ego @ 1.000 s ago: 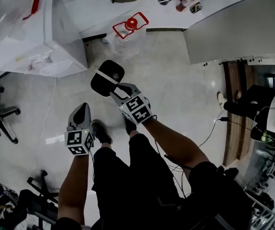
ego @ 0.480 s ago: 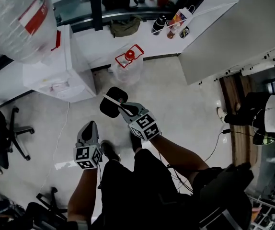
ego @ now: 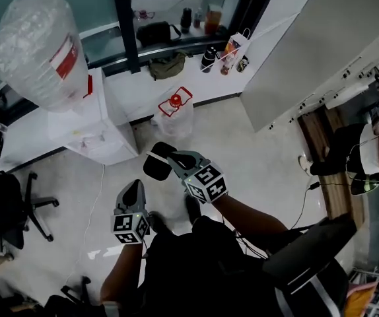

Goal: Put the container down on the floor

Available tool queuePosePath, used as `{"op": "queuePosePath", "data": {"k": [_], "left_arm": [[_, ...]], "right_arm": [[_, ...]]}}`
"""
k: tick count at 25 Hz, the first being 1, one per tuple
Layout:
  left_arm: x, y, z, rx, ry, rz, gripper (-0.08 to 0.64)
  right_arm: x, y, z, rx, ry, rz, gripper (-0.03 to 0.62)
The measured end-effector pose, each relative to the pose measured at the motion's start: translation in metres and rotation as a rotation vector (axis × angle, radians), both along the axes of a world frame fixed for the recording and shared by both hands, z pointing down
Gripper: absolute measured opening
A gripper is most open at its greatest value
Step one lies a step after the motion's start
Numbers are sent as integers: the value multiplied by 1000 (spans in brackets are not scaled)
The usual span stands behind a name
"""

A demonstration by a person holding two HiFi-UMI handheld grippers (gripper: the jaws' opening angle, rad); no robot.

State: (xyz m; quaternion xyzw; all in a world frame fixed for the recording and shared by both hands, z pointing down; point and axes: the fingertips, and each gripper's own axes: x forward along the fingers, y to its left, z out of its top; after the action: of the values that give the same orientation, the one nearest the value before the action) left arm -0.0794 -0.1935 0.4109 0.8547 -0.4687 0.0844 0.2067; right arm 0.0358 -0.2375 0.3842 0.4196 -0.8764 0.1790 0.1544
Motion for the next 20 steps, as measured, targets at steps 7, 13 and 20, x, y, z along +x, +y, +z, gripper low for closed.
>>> {"op": "queuePosePath", "data": {"k": [7, 13, 20], "left_arm": [[4, 4, -54, 61, 23, 46, 6], [9, 1, -89, 92, 32, 31, 6], [-5, -17, -122, 136, 54, -39, 6]], "right_arm": [[4, 6, -46, 53, -49, 54, 9], [4, 9, -74, 102, -53, 37, 9], [8, -1, -103, 150, -59, 35, 8]]}}
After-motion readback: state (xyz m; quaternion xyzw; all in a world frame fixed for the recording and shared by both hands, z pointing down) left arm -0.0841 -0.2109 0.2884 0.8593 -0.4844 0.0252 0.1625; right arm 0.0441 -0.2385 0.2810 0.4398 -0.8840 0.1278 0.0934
